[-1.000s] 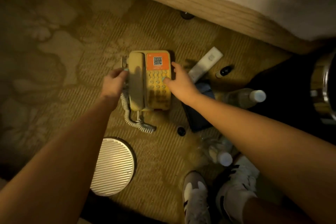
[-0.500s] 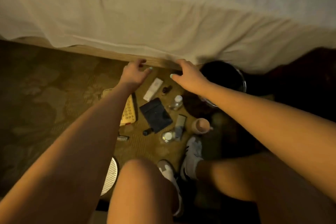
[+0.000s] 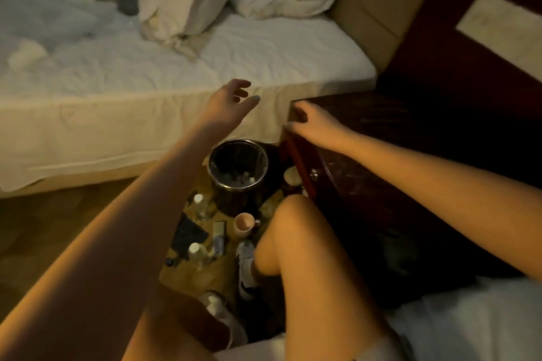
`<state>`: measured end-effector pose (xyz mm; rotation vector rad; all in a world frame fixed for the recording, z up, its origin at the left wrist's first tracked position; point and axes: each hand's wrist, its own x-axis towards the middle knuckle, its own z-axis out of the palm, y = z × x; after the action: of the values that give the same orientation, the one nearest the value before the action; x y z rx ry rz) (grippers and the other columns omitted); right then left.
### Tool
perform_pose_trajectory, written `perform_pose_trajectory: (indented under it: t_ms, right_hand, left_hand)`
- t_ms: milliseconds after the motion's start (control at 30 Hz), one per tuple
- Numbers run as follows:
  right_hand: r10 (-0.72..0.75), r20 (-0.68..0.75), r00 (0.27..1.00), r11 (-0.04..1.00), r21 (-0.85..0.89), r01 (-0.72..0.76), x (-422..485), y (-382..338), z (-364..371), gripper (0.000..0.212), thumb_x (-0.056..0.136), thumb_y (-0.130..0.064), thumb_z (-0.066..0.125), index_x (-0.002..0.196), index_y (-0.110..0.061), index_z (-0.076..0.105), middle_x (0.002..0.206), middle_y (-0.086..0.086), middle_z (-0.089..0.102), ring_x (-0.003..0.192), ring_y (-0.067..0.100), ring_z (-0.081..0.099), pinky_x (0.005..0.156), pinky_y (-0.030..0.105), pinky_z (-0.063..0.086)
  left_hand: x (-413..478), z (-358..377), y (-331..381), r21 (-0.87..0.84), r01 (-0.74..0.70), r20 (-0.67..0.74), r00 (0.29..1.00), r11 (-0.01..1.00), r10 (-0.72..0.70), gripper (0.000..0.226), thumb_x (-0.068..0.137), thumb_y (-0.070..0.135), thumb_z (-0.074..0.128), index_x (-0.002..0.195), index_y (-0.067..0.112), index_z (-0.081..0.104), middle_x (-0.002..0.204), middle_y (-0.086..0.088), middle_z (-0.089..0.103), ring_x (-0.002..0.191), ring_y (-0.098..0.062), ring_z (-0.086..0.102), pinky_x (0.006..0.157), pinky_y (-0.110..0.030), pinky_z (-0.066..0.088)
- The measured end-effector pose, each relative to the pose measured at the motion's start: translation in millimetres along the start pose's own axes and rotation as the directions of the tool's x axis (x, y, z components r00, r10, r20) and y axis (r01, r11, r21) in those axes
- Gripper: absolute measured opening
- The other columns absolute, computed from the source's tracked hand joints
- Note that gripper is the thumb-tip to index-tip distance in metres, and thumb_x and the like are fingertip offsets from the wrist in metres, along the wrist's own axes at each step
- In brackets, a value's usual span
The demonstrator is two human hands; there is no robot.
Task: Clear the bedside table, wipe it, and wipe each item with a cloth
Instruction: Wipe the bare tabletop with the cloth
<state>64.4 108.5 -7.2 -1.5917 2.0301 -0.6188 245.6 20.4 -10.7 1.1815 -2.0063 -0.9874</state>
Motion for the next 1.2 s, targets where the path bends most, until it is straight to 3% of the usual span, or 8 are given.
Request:
perform_pose_trajectory:
  t_ms: [167, 333, 467, 600, 767, 933, 1100, 1200]
  right_hand:
    - [0.128, -0.121, 0.984, 0.99, -0.049, -0.134, -84.5, 76.6, -72.5, 0.052, 0.092, -0.031, 0.061, 0.139, -0.013, 0.046, 0.141, 0.008, 0.046, 0.128, 0.022, 0.046, 0.093, 0.022, 0.035]
    - [0.28, -0.085, 0.956, 0.958, -0.031, -0.284, -172.7, 145.7, -89.8, 0.049, 0.096, -0.031, 0.055, 0.14, -0.013, 0.044, 0.145, 0.006, 0.042, 0.131, 0.022, 0.043, 0.093, 0.024, 0.034]
    - [0.325, -0.049, 0.945, 0.946, 0.026, -0.324, -230.8, 186.7, -62.7, 0.044, 0.095, -0.029, 0.057, 0.135, -0.012, 0.051, 0.138, 0.005, 0.051, 0.125, 0.019, 0.049, 0.093, 0.024, 0.038]
    - [0.322, -0.042, 0.946, 0.941, 0.127, -0.314, -251.6, 210.2, -28.3, 0.046, 0.095, -0.024, 0.059, 0.138, -0.012, 0.048, 0.14, 0.006, 0.05, 0.127, 0.019, 0.048, 0.097, 0.023, 0.038]
    - [0.29, 0.069, 0.955, 0.946, 0.129, -0.297, -245.7, 224.9, -6.9, 0.049, 0.095, -0.024, 0.058, 0.141, -0.016, 0.044, 0.135, 0.007, 0.048, 0.122, 0.021, 0.047, 0.089, 0.02, 0.036]
    - [0.21, -0.051, 0.976, 0.969, 0.139, -0.202, -244.4, 232.3, -18.4, 0.013, 0.091, -0.016, 0.063, 0.099, -0.007, 0.059, 0.094, 0.003, 0.053, 0.084, 0.017, 0.053, 0.07, 0.026, 0.038]
    - [0.017, -0.169, 0.985, 0.998, 0.063, -0.007, -242.7, 222.9, -64.8, 0.019, 0.088, -0.019, 0.067, 0.086, -0.008, 0.051, 0.099, 0.005, 0.055, 0.092, 0.017, 0.053, 0.081, 0.03, 0.041]
    - [0.036, -0.182, 0.983, 0.995, 0.101, -0.018, -241.8, 210.9, -92.7, 0.026, 0.09, -0.027, 0.065, 0.081, -0.012, 0.046, 0.079, -0.001, 0.049, 0.069, 0.017, 0.046, 0.065, 0.029, 0.035]
  left_hand:
    - [-39.0, 92.7, 76.0, -0.139, -0.052, 0.159, 0.985, 0.989, 0.074, 0.041, 0.092, 0.024, 0.064, 0.13, 0.01, 0.055, 0.111, -0.003, 0.061, 0.101, -0.014, 0.058, 0.073, -0.018, 0.046]
    - [-84.7, 185.1, 101.5, -0.165, -0.041, 0.324, 0.941, 0.986, 0.093, 0.035, 0.092, 0.022, 0.064, 0.125, 0.011, 0.059, 0.11, -0.004, 0.065, 0.102, -0.016, 0.062, 0.094, -0.037, 0.051]
    - [-129.3, 233.7, 91.9, -0.109, 0.055, 0.395, 0.919, 0.993, -0.008, 0.035, 0.095, 0.022, 0.061, 0.127, 0.009, 0.058, 0.117, -0.006, 0.064, 0.108, -0.018, 0.06, 0.093, -0.031, 0.049]
    - [-164.8, 258.7, 70.1, -0.002, 0.128, 0.403, 0.908, 0.992, -0.116, 0.033, 0.095, 0.024, 0.062, 0.125, 0.012, 0.06, 0.109, -0.002, 0.064, 0.094, -0.012, 0.06, 0.065, -0.013, 0.044]
    - [-192.0, 272.1, 43.4, 0.133, 0.059, 0.51, 0.852, 0.989, -0.119, 0.024, 0.092, 0.03, 0.064, 0.111, 0.014, 0.066, 0.101, 0.003, 0.065, 0.086, -0.008, 0.058, 0.061, -0.007, 0.04]
    - [-184.0, 272.4, 53.7, -0.043, 0.121, 0.537, 0.84, 0.992, -0.079, 0.008, 0.092, 0.016, 0.065, 0.086, 0.016, 0.06, 0.075, 0.003, 0.061, 0.067, -0.008, 0.055, 0.061, -0.012, 0.04]
    - [-166.0, 264.9, 79.7, -0.247, 0.075, 0.46, 0.887, 0.966, 0.048, 0.011, 0.097, 0.017, 0.057, 0.087, 0.013, 0.054, 0.076, -0.002, 0.057, 0.062, -0.009, 0.055, 0.058, -0.027, 0.047]
    - [-145.1, 255.5, 102.2, -0.26, -0.032, 0.423, 0.895, 0.965, 0.144, 0.018, 0.098, 0.019, 0.056, 0.082, 0.022, 0.05, 0.076, 0.004, 0.053, 0.066, -0.005, 0.052, 0.061, -0.025, 0.045]
